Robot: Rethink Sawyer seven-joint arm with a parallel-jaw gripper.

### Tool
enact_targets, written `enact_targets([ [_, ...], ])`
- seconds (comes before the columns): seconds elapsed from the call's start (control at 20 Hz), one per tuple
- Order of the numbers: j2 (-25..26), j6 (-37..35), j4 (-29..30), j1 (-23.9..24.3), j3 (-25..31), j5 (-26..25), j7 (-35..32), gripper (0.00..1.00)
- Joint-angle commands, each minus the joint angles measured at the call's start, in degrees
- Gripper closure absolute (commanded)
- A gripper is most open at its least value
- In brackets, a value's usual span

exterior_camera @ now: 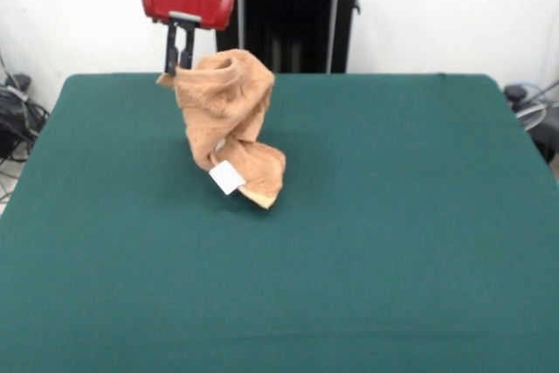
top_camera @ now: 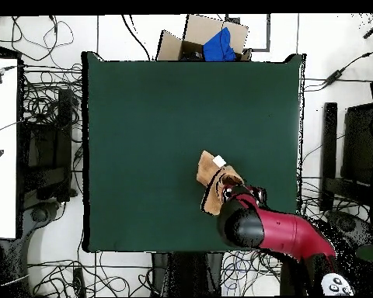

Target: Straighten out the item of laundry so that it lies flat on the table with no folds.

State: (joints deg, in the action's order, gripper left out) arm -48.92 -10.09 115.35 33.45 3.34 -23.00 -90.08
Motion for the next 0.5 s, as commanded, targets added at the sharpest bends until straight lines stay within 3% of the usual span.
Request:
enact_targets([
  [0.05,-0.84,-3.68,4.5,0.52,5.39,-1.93,-1.98,1.0],
  [0.5,-7.58,-8.07,7.2,1.97,5.83,-0.53,0.55,1.0],
])
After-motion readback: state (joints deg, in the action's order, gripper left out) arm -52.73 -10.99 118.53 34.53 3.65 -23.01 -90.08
